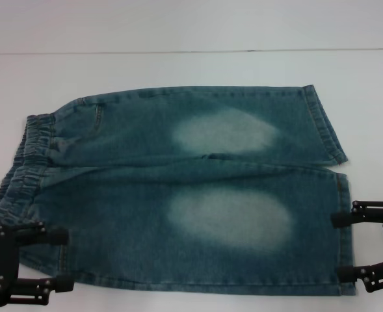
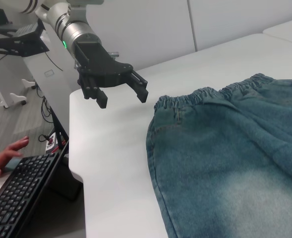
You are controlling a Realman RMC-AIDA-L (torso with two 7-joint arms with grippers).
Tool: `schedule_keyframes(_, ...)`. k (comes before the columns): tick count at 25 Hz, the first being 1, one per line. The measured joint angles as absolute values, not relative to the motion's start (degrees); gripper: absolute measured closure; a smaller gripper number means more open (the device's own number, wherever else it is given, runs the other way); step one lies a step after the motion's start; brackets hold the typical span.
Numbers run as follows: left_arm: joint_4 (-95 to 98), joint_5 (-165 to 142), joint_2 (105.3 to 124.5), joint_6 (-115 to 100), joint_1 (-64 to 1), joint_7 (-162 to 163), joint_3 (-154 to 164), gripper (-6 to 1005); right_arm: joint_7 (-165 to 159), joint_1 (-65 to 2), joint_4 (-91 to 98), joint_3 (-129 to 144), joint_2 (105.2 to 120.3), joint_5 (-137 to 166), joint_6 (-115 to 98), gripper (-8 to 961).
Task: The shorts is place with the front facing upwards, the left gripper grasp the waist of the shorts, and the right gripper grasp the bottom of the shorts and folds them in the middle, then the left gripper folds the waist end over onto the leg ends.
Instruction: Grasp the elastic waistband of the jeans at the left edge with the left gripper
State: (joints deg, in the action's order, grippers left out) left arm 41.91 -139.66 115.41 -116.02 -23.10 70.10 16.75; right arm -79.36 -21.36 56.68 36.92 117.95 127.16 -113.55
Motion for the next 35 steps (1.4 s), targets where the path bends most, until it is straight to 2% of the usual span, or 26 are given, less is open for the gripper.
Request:
schedule_keyframes(23, 43.3, -139.4, 115.37, -115.3, -23.1, 72.5, 15.8, 155, -79.9, -21.9, 56.7, 36.8, 117.95, 127.2, -113.5, 8)
schedule_keyframes(35, 53.2, -141.7, 115.13, -107.5, -23.0, 83.4, 13.5, 156, -80.1, -21.9, 56.7, 36.4, 117.95, 127.2, -113.2, 8)
